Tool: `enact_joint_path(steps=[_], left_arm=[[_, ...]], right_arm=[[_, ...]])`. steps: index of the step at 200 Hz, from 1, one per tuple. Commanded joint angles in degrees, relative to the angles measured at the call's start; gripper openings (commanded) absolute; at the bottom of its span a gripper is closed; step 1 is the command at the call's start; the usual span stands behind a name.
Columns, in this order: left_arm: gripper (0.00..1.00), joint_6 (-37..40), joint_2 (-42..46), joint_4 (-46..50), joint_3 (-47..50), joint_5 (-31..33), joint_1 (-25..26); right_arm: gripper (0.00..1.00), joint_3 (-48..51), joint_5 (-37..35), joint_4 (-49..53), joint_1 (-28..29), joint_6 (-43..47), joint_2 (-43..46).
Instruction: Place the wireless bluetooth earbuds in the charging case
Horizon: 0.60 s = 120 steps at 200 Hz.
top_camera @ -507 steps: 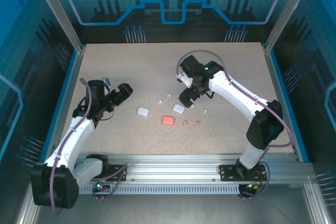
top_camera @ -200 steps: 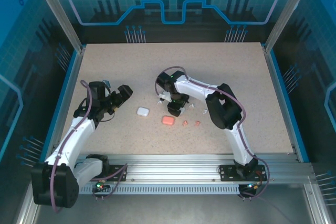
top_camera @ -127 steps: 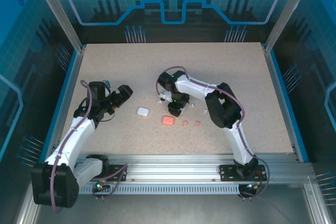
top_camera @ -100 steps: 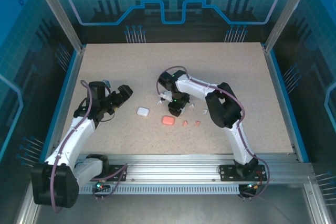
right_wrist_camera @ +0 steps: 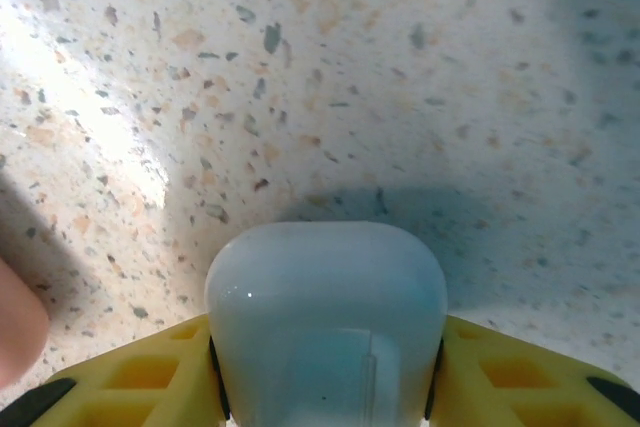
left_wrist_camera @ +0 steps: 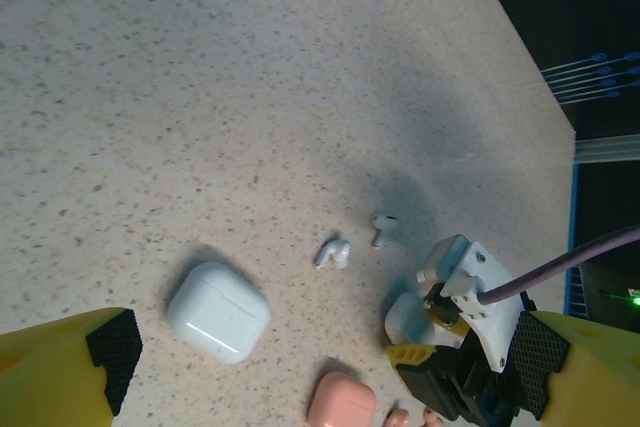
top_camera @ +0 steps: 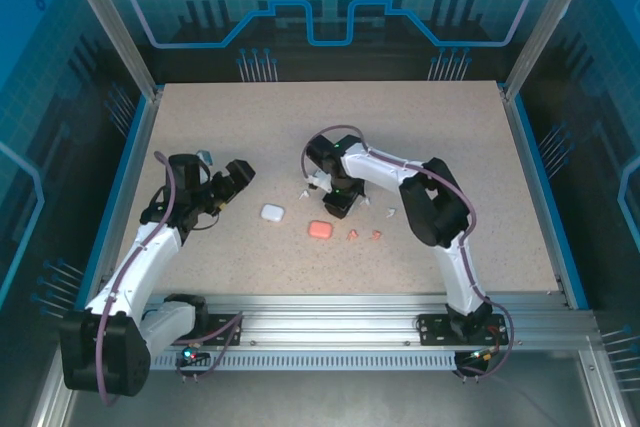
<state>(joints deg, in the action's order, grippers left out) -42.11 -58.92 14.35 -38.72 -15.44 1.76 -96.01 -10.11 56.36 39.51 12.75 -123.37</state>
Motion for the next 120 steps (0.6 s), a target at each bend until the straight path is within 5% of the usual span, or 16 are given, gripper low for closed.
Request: enact_joint_path(steps=[1, 53, 120], left_arm=[[0.98, -0.5, -0.3, -3.4, -0.2, -5.5, 0.0], [0.90, -1.0, -3.0, -12.5, -1.2, -16.8, 2.7], [0.82, 0.1, -12.3, -17.9, -10.6, -23.1, 16.2]], right_arm=[[0.45, 2.7, -0.9, -3.1, -1.5, 1.2, 7.0], [0.45, 16.5, 4.3, -15.7, -3.9, 4.4, 25.5], [0.45, 25.4, 10.2, -23.7, -4.2, 8.2, 41.2]])
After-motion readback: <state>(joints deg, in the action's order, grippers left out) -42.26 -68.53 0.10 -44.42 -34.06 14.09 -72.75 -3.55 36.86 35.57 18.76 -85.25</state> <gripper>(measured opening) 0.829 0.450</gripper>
